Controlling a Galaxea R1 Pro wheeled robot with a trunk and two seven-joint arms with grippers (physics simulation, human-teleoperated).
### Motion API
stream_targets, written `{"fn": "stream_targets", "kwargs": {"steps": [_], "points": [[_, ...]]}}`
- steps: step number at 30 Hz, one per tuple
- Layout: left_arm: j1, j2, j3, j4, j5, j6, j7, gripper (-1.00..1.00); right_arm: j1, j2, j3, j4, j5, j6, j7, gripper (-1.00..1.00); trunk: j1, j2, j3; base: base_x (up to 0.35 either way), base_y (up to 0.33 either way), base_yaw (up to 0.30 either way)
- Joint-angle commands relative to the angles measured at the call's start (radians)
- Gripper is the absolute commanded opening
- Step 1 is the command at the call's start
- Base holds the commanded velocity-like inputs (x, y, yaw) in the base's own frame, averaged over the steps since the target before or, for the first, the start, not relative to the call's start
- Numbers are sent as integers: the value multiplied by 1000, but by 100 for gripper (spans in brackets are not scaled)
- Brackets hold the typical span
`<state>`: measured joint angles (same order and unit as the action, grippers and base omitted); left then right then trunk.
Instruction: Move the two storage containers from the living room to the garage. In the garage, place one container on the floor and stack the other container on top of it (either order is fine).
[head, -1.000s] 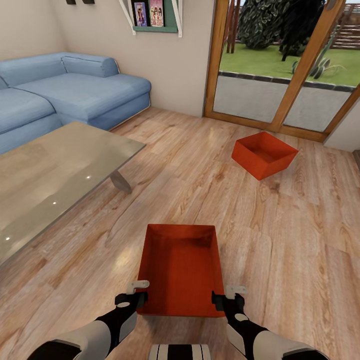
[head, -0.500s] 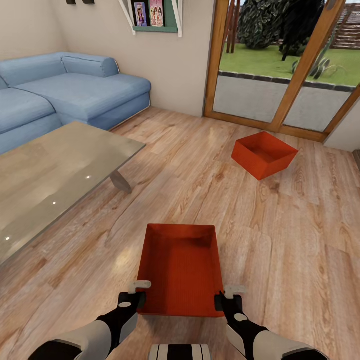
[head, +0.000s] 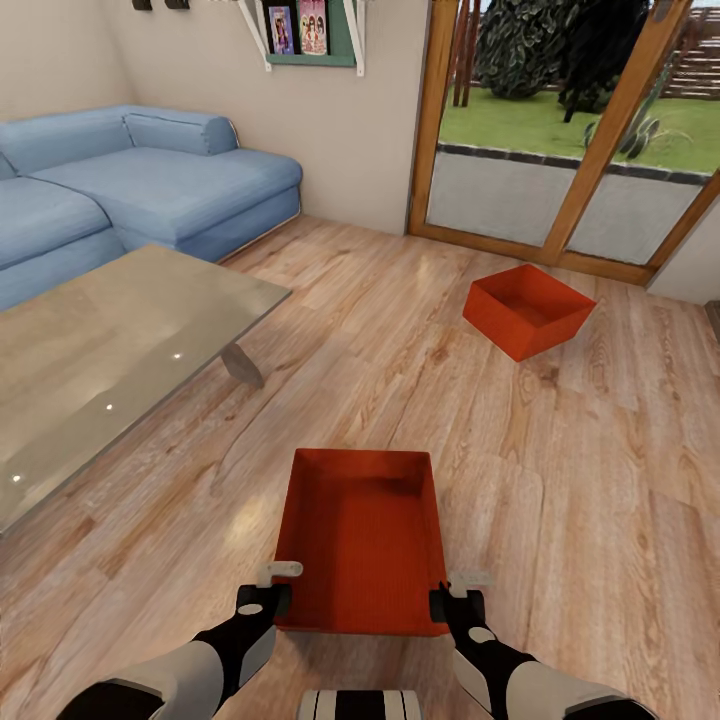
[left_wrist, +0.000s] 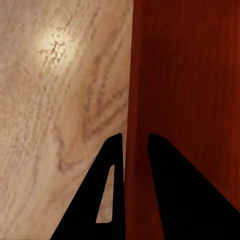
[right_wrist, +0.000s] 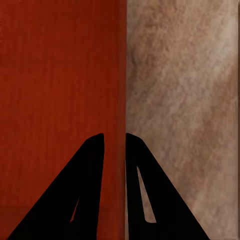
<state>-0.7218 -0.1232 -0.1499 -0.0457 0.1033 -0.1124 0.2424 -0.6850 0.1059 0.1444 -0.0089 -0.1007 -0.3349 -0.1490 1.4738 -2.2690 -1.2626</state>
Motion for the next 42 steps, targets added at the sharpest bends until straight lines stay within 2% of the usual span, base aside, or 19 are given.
{"fn": "stream_targets", "kwargs": {"steps": [1,42], "points": [[-1,0,7,1,10,-6,9,-100,-1,0,-19,1,-31,-8,-7,-100,-4,7,3,0,0,0],[-1,2,8,2,12,-9,8,-100,-1,0,-19,1,-29,-4,-7,-100,-161,294,131,0,0,0]]}}
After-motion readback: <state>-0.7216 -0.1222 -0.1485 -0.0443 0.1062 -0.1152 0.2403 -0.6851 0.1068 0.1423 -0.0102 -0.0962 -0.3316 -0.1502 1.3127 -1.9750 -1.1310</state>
